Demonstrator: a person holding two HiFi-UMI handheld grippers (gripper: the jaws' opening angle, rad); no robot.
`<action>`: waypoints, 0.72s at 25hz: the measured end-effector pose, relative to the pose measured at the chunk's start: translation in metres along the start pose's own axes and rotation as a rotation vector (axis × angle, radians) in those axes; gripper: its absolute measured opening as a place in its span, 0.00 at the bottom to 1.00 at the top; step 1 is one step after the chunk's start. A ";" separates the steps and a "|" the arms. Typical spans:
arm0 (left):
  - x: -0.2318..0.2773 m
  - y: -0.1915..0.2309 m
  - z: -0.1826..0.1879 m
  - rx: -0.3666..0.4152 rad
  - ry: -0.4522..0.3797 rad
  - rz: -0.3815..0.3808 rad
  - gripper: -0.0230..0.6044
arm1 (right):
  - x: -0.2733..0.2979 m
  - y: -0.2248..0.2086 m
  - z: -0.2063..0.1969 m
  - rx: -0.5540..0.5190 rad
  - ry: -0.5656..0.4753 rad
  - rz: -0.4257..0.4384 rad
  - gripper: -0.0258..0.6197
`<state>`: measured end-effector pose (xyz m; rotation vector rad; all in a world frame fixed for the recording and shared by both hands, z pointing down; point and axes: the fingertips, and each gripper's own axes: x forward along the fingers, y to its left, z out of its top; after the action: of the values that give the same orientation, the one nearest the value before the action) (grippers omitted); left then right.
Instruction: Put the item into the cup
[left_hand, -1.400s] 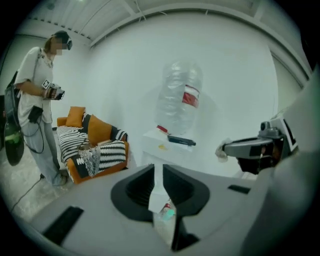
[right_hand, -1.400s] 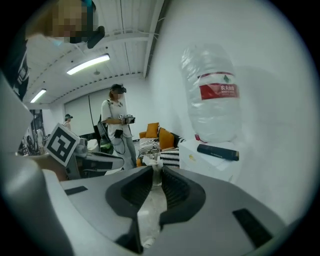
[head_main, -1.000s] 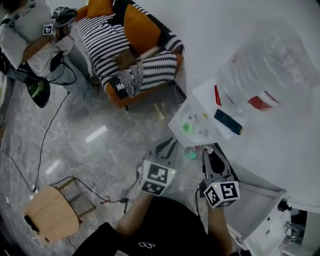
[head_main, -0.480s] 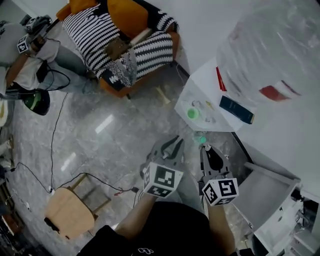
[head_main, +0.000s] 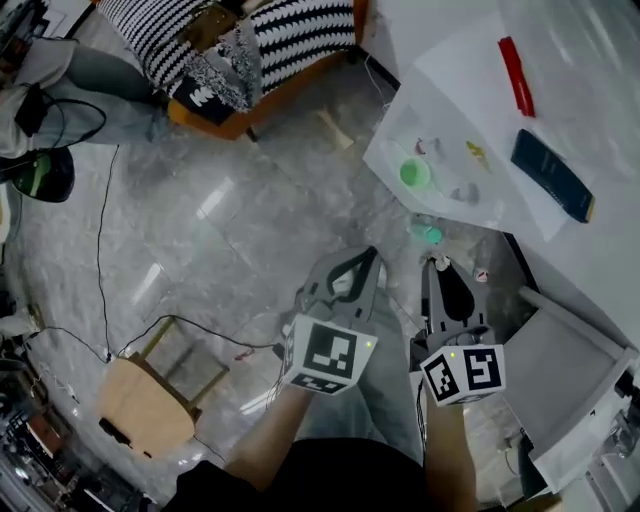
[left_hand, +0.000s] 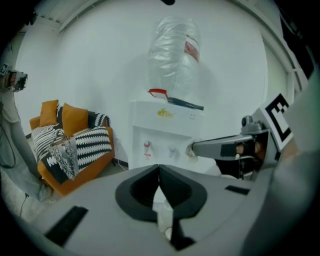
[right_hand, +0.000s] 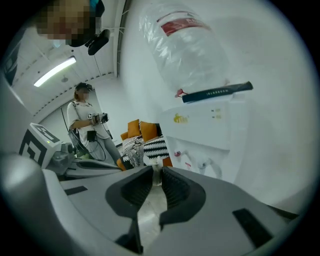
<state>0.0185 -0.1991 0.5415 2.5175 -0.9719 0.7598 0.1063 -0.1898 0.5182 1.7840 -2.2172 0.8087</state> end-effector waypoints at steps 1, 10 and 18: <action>0.005 0.000 -0.008 -0.003 0.002 -0.005 0.06 | 0.003 -0.004 -0.008 0.005 0.001 -0.009 0.14; 0.045 0.003 -0.047 -0.032 -0.019 -0.046 0.06 | 0.045 -0.034 -0.057 0.007 -0.018 -0.068 0.14; 0.076 0.015 -0.077 -0.047 0.022 -0.020 0.06 | 0.089 -0.067 -0.075 0.053 -0.085 -0.128 0.14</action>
<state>0.0278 -0.2116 0.6497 2.4703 -0.9443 0.7483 0.1319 -0.2355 0.6420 1.9968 -2.1243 0.7862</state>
